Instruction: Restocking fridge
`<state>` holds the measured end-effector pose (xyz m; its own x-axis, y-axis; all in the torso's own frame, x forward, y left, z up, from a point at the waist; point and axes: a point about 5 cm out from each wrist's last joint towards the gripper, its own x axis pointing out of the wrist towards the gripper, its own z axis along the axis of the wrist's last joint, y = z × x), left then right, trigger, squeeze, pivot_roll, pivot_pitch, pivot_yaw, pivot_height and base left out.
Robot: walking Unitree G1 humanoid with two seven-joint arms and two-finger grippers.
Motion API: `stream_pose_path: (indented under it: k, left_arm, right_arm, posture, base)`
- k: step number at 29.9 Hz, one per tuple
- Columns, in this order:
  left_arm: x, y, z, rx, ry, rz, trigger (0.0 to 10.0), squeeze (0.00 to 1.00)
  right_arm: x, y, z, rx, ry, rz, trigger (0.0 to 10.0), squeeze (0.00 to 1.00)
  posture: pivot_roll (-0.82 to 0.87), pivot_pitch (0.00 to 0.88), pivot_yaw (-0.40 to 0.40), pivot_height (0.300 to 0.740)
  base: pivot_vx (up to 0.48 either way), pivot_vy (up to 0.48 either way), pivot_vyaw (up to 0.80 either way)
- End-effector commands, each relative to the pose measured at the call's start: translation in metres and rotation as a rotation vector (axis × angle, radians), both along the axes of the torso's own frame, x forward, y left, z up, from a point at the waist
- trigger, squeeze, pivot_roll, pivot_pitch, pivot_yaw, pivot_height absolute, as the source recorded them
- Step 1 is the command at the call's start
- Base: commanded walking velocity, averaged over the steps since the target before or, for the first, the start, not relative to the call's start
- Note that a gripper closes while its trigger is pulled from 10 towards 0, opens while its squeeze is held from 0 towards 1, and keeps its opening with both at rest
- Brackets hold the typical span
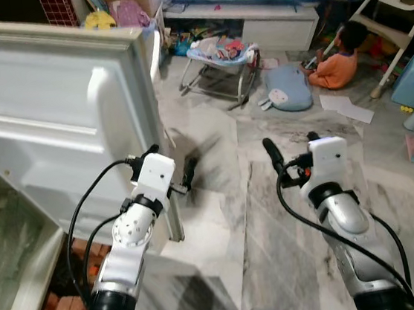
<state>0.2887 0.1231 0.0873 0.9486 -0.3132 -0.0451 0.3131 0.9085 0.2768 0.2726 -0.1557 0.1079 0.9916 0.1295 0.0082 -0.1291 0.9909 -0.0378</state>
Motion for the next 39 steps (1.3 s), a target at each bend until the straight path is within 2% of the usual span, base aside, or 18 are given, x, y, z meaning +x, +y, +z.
stream_pose_path:
  k: [1,7,9,12,16,26,29,34,39]
  left_arm:
    - [-0.004,0.009,0.002,0.022,-0.009,0.056,10.0,0.00]
    - [-0.015,0.019,-0.003,0.060,0.004,0.081,10.0,0.00]
    - [-0.017,0.023,-0.003,0.089,-0.005,0.049,10.0,0.00]
    - [-0.016,0.025,-0.002,0.088,0.002,0.045,10.0,0.00]
    - [-0.015,0.023,-0.001,0.044,0.015,0.037,10.0,0.00]
    - [-0.018,0.018,0.000,0.054,0.012,-0.018,10.0,0.00]
    - [-0.019,0.017,0.003,0.085,-0.024,-0.001,10.0,0.00]
    - [-0.022,0.020,0.001,0.097,-0.017,0.006,10.0,0.00]
    - [-0.019,0.026,0.000,0.134,-0.006,0.029,10.0,0.00]
  right_arm:
    - [0.001,0.002,0.004,-0.004,-0.020,0.007,10.0,0.00]
    - [0.001,0.000,0.003,-0.008,-0.018,0.002,10.0,0.00]
    - [0.001,0.004,0.003,-0.006,-0.019,0.010,10.0,0.00]
    - [0.002,0.008,0.004,-0.009,-0.025,0.023,10.0,0.00]
    - [0.004,0.009,0.005,-0.013,-0.030,0.028,10.0,0.00]
    - [0.005,0.010,0.004,-0.010,-0.032,0.019,10.0,0.00]
    - [0.006,0.016,0.003,0.009,-0.031,0.029,10.0,0.00]
    - [0.010,0.022,0.007,0.032,-0.039,0.038,10.0,0.00]
    - [0.011,0.019,0.004,0.021,-0.017,0.026,10.0,0.00]
  posture:
    - [0.07,0.006,-0.052,0.740]
    - [0.08,0.007,-0.055,0.740]
    - [0.09,0.007,-0.061,0.740]
    - [0.09,0.007,-0.065,0.740]
    - [0.09,0.006,-0.067,0.740]
    - [0.10,0.000,-0.060,0.740]
    - [0.12,0.000,-0.062,0.740]
    - [0.12,0.006,-0.068,0.740]
    - [0.13,0.014,-0.064,0.740]
  base:
    - [-0.398,0.000,0.00]
    - [-0.480,0.000,0.00]
    - [0.000,-0.360,0.00]
    - [0.000,-0.424,0.00]
    - [0.000,-0.445,0.00]
    - [0.435,-0.067,0.00]
    - [0.000,0.000,0.00]
    - [0.000,0.000,0.00]
    - [0.000,0.000,0.00]
